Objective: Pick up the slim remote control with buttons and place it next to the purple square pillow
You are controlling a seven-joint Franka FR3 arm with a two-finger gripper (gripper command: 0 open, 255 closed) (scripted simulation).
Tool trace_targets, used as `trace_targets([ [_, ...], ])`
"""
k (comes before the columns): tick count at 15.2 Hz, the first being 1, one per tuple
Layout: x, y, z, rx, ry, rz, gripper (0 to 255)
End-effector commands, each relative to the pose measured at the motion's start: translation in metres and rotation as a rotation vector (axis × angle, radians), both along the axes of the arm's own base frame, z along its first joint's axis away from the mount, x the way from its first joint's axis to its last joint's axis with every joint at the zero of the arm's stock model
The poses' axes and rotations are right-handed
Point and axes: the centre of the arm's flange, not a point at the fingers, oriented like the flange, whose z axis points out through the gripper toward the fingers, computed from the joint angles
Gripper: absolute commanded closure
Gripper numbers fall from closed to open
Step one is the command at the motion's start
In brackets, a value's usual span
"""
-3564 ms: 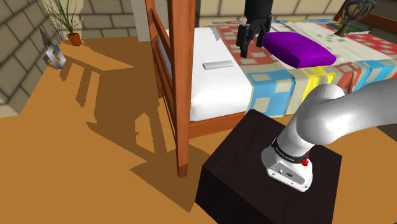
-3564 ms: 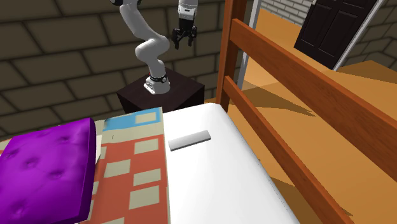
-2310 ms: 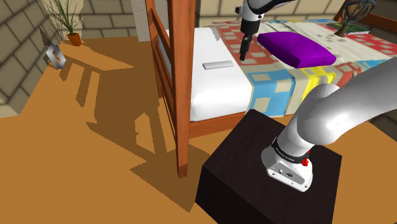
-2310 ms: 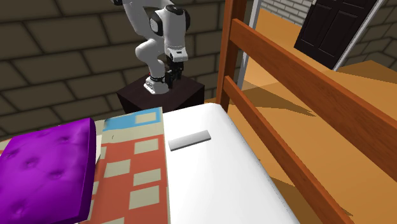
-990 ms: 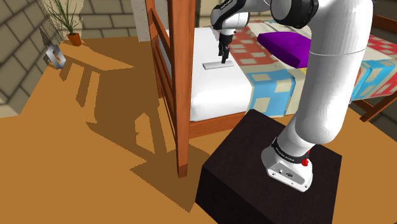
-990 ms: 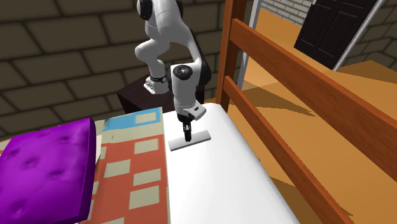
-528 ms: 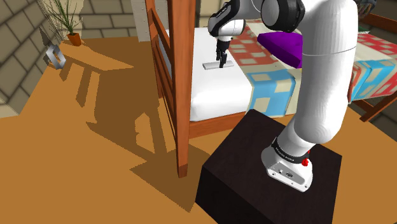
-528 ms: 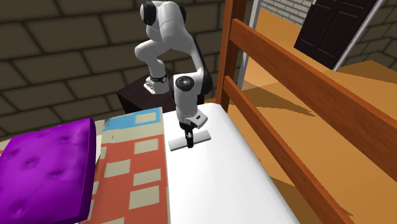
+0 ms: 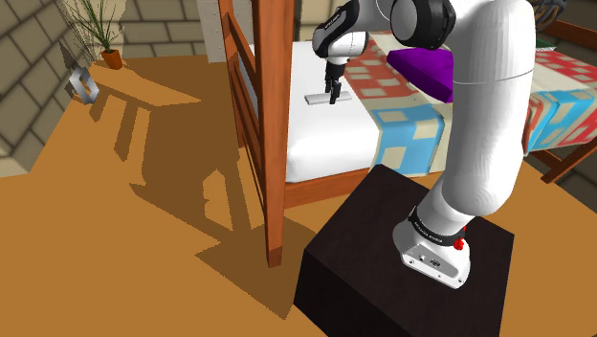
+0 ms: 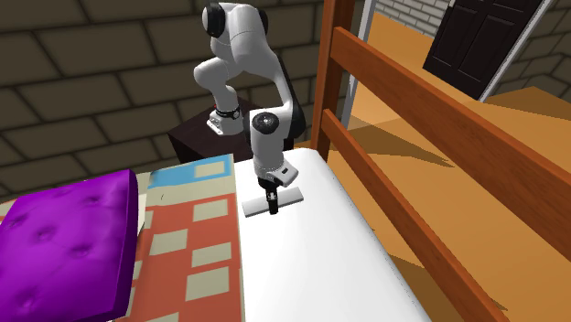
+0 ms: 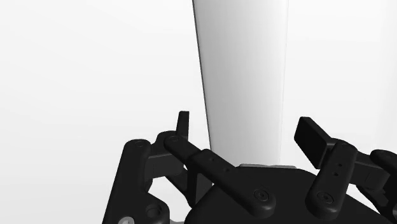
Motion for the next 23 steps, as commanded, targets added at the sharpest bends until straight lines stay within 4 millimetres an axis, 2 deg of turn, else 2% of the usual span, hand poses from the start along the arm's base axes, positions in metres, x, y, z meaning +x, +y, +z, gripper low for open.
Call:
trace_targets([
  [1,0.000,0.000,0.000,0.000,0.000,0.000,0],
  [2,0.000,0.000,0.000,0.000,0.000,0.000,255],
  [11,0.000,0.000,0.000,0.000,0.000,0.000,255],
  [23,0.000,0.000,0.063,0.000,0.000,0.000,255],
])
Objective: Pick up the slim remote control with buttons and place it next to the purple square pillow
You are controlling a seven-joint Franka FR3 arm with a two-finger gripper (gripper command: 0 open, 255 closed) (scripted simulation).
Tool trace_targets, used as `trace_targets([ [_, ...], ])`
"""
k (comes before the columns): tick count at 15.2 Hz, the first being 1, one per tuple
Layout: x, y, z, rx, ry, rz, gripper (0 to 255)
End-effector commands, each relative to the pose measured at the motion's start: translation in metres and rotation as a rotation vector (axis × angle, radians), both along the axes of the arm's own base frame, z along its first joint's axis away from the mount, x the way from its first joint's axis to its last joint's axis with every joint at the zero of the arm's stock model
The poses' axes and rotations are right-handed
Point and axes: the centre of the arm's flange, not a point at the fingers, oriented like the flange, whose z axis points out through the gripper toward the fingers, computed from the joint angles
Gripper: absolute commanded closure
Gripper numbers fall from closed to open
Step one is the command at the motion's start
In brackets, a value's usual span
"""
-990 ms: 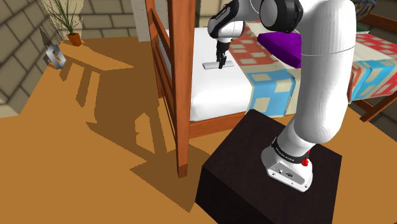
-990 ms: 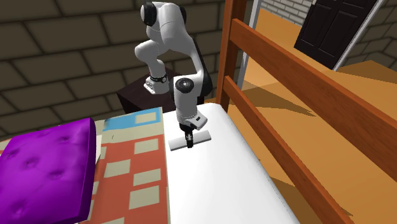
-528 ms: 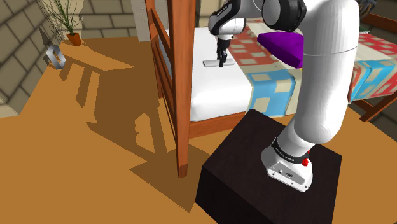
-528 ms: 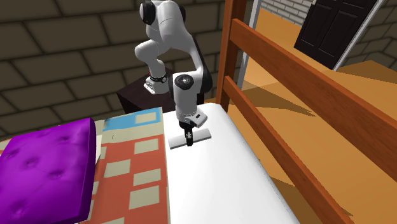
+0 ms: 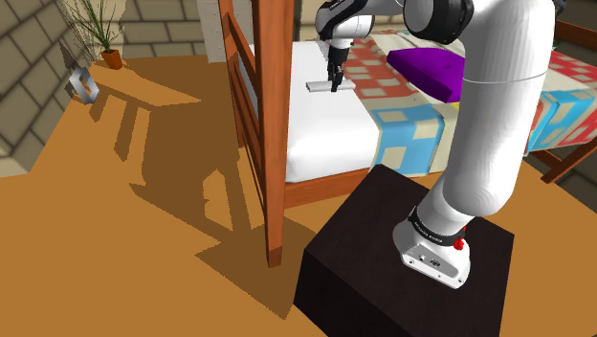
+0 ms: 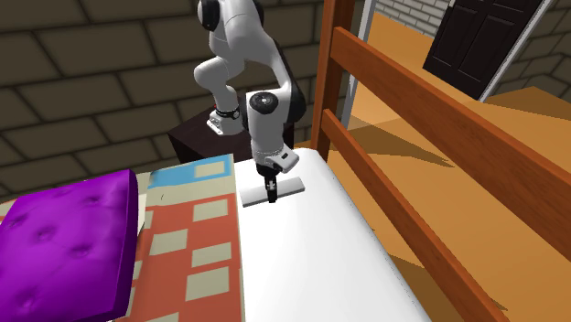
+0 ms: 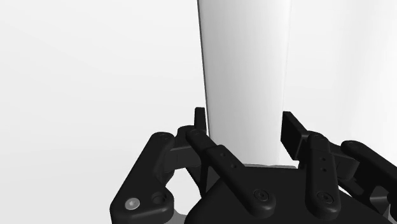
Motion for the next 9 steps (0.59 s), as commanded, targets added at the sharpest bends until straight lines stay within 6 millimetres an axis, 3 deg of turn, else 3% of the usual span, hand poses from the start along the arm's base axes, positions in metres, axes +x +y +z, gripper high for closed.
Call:
trace_targets([
  [1,0.001,0.000,0.010,0.000,0.000,0.000,255],
  [9,0.001,0.000,0.053,0.000,0.000,0.000,255],
])
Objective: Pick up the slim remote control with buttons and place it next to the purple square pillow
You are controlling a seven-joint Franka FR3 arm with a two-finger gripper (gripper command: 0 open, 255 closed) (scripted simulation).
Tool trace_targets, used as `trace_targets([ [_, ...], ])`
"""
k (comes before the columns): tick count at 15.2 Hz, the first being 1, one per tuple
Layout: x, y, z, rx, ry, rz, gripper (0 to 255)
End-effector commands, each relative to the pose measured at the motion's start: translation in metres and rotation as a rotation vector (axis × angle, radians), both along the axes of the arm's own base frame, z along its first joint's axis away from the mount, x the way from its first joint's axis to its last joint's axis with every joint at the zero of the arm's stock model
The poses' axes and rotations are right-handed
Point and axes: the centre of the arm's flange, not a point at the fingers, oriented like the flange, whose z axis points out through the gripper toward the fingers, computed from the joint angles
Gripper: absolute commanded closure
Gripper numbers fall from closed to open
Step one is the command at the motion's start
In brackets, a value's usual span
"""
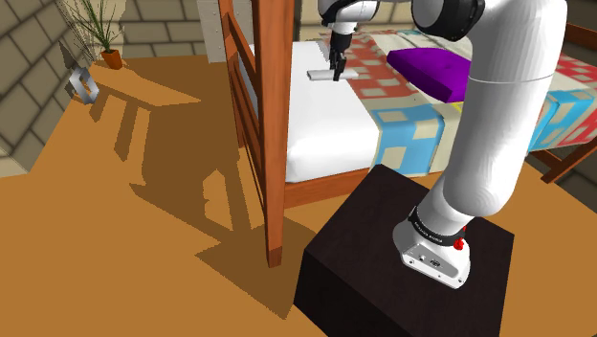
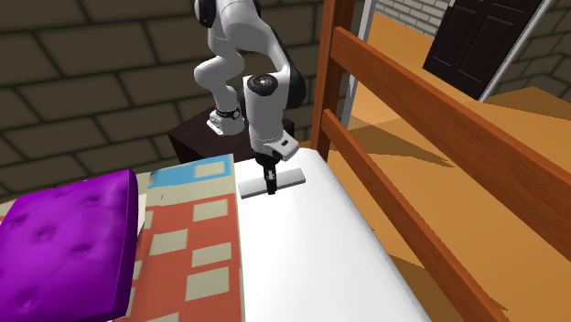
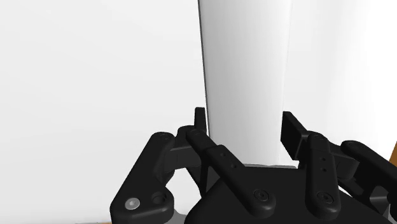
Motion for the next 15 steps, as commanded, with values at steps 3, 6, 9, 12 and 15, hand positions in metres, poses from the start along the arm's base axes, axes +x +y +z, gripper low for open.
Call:
trace_targets([
  [3,0.000,0.001,0.021,0.000,0.000,0.000,255],
  [6,0.000,0.001,0.037,0.000,0.000,0.000,255],
  [9,0.000,0.001,0.053,0.000,0.000,0.000,255],
  [12,0.000,0.001,0.069,0.000,0.000,0.000,255],
  [15,0.000,0.001,0.085,0.000,0.000,0.000,255],
])
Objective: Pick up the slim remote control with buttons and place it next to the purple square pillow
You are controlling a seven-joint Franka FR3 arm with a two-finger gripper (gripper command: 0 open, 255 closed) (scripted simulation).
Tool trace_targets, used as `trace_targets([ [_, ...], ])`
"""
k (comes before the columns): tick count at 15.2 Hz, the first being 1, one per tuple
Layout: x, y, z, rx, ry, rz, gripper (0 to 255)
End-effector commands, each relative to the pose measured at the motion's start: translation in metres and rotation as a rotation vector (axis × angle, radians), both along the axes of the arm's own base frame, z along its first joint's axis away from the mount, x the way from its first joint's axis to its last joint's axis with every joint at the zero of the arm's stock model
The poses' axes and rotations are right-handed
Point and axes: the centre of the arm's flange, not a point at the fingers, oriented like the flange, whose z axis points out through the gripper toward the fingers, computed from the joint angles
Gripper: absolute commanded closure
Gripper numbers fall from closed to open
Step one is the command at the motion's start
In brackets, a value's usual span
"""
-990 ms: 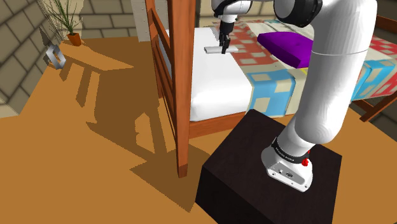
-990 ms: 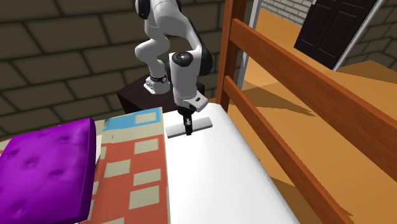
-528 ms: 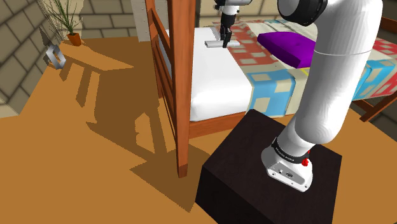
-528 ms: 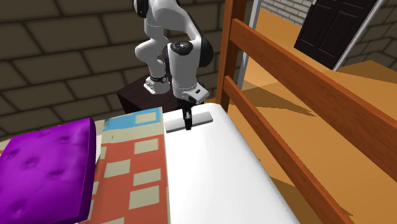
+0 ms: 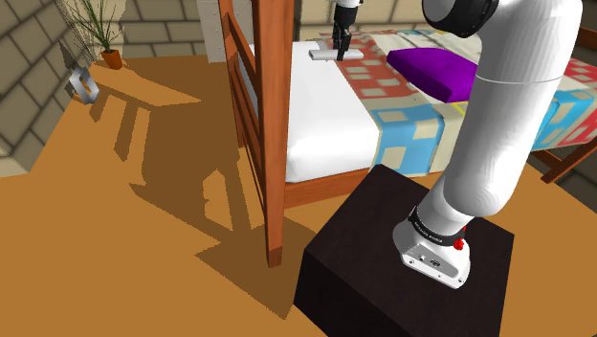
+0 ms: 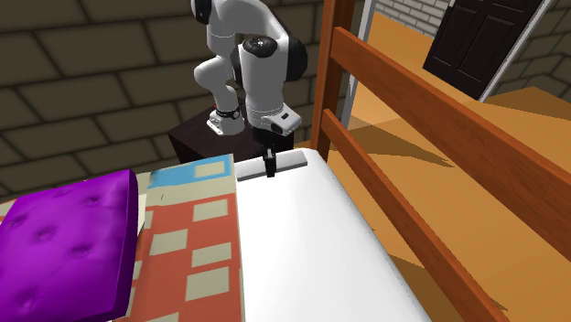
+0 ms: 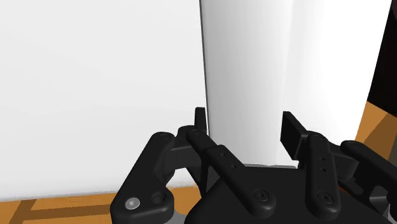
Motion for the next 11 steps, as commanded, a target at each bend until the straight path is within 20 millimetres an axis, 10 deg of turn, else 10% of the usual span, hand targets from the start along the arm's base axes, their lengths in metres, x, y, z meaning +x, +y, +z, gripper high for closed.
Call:
trace_targets([
  [1,0.000,-0.001,0.010,0.000,0.000,0.000,255],
  [8,0.000,-0.001,0.042,0.000,0.000,0.000,255],
  [11,-0.035,-0.020,0.042,0.000,0.000,0.000,255],
])
